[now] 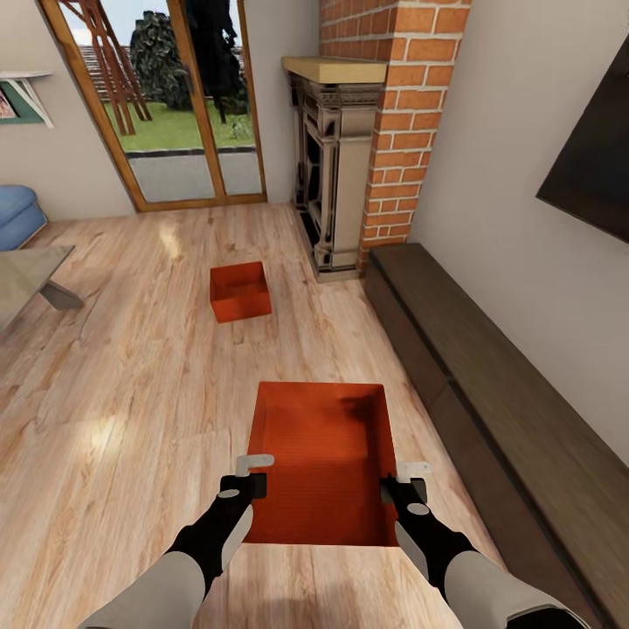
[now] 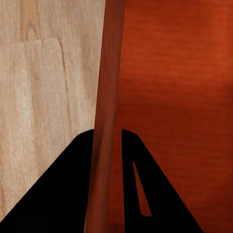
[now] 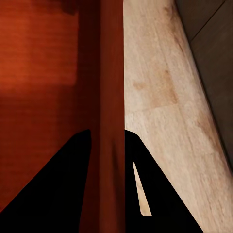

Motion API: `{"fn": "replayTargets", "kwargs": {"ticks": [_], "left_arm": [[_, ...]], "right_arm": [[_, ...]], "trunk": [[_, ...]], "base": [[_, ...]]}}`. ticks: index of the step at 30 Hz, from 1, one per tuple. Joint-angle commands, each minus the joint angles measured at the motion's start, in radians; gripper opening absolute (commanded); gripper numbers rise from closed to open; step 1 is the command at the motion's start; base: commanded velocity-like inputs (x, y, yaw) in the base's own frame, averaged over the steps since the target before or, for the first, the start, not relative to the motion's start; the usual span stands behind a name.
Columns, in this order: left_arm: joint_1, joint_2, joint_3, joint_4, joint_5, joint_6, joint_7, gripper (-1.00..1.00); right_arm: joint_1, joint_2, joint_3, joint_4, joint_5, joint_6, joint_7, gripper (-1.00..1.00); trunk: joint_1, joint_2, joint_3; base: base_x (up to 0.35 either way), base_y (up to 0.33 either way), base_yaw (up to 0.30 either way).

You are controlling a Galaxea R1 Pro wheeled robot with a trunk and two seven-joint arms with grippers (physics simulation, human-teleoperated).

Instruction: Move the two storage containers from the living room to the garage. In the garage, place one container on the floor and stack the other container on top of it (either order is fine).

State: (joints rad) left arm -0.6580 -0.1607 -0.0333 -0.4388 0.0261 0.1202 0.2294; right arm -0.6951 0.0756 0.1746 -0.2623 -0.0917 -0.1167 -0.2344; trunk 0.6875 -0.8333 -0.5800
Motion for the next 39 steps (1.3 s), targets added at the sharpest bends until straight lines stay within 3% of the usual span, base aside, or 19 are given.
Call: {"fn": "replayTargets", "kwargs": {"ticks": [1, 39], "left_arm": [[0.000, -0.001, 0.010, -0.019, -0.014, 0.007, 0.010, -1.00], [-0.001, 0.000, 0.010, -0.020, -0.014, 0.007, 0.010, -1.00]], "right_arm": [[0.000, 0.001, 0.017, 0.003, -0.022, -0.001, 0.000, -1.00], [0.000, 0.001, 0.017, 0.003, -0.020, 0.000, 0.000, -1.00]], "trunk": [[0.000, -0.001, 0.001], [0.000, -0.001, 0.059]], "base": [[0.000, 0.000, 0.000], [0.000, 0.000, 0.000]]}}
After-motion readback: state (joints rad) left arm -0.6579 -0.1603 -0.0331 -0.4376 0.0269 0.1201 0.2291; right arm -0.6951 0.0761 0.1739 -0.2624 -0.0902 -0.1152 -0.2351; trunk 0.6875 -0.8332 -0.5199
